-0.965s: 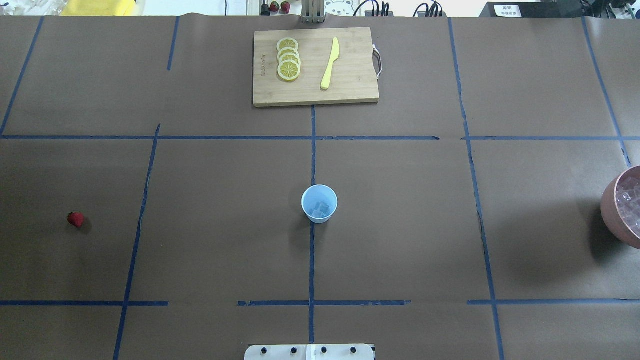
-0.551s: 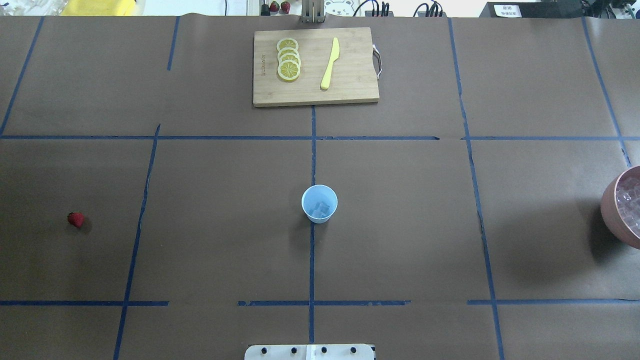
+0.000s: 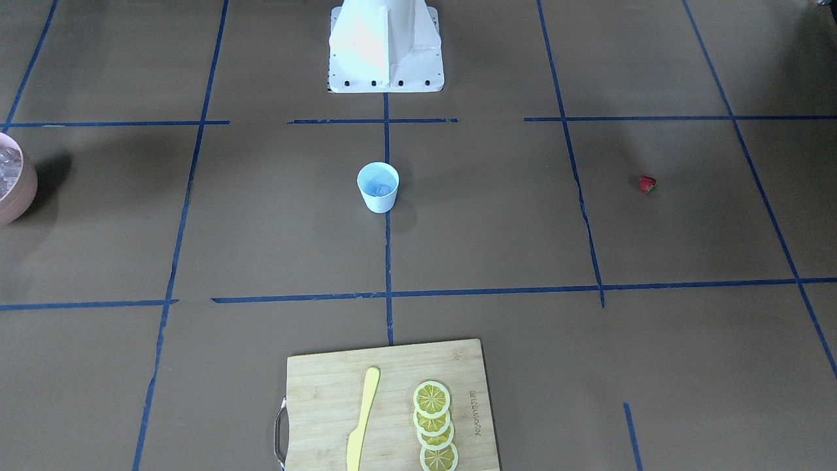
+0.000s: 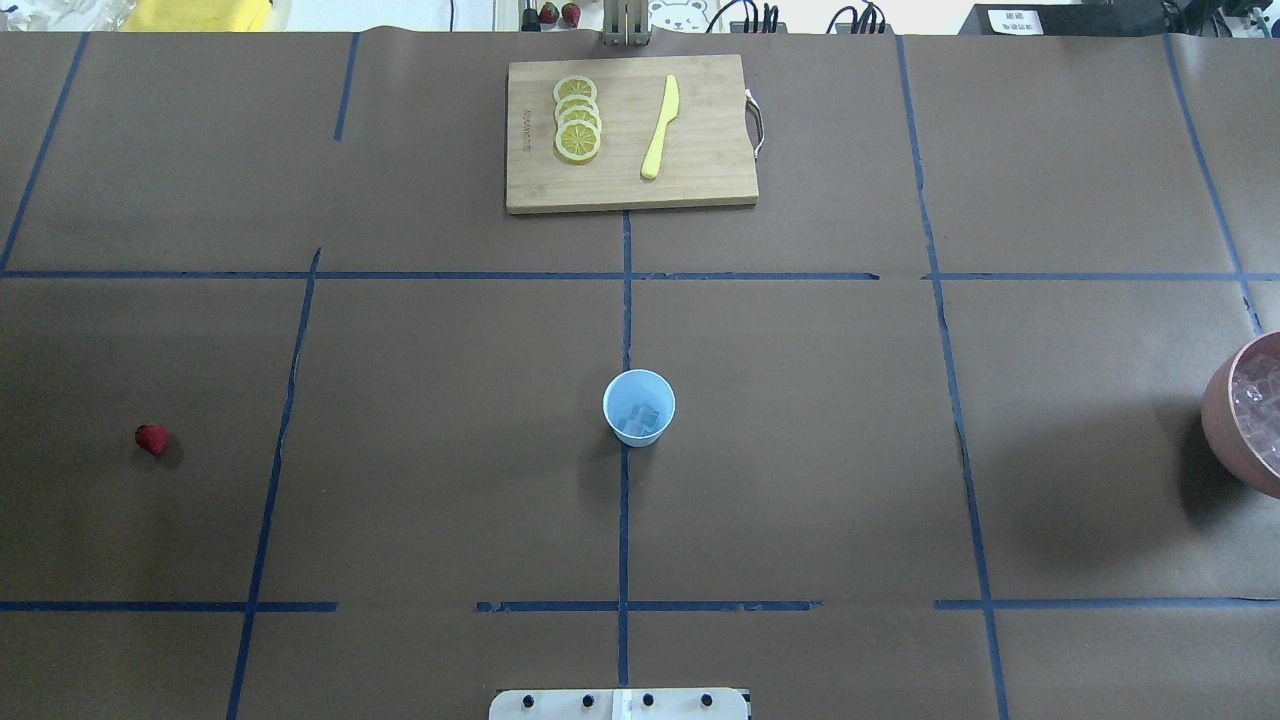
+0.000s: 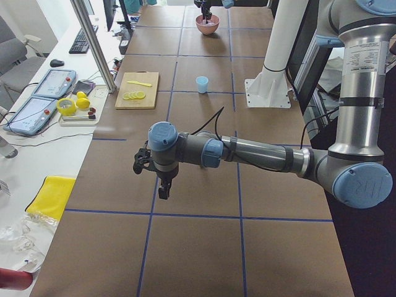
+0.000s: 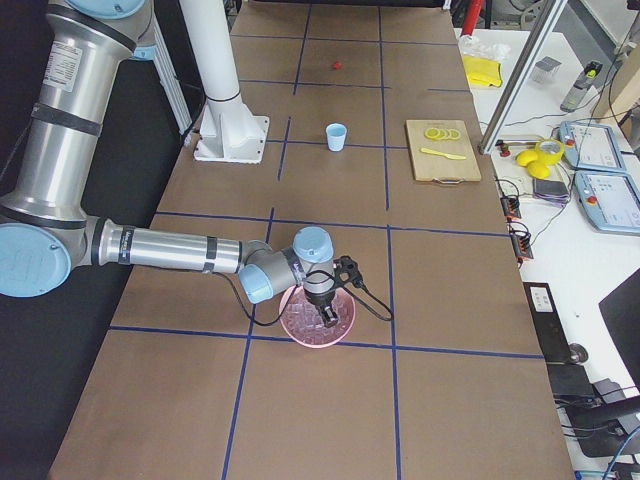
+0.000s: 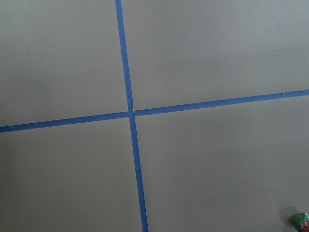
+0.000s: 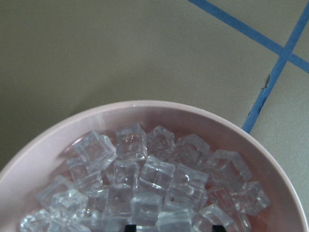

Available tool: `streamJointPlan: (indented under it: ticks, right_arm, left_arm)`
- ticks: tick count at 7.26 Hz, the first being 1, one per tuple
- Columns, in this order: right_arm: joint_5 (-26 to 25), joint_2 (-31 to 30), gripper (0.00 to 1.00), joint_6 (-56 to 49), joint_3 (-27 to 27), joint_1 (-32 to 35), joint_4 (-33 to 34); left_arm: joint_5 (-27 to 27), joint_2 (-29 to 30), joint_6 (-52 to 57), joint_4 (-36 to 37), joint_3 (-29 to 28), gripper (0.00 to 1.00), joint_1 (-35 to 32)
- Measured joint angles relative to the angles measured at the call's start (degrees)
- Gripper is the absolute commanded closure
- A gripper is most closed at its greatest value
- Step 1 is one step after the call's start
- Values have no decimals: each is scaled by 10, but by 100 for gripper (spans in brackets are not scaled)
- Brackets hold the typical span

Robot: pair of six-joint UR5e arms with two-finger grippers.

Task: Put ice and strawberries in cup
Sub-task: 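Lower the right gripper into the bowl toward another ice cube, then close the right gripper on a clear ice cube and lift it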

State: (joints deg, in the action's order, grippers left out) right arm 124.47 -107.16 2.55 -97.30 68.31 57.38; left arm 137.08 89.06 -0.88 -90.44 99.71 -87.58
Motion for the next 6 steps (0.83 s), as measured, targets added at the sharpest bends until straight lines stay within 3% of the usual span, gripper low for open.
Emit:
streamJointPlan:
  ticks: [1,2,6]
  right_arm:
    - [1,-2,90,0,0,1,0]
    - [1,-3,100,-1,-1,1,-1]
    - [23,-2,100,-4,-22,27,8]
  left_arm:
    - [0,0,0,0,0,0,0]
    - [0,0,0,0,1,0,0]
    - [0,0,-1,1,4,0,0]
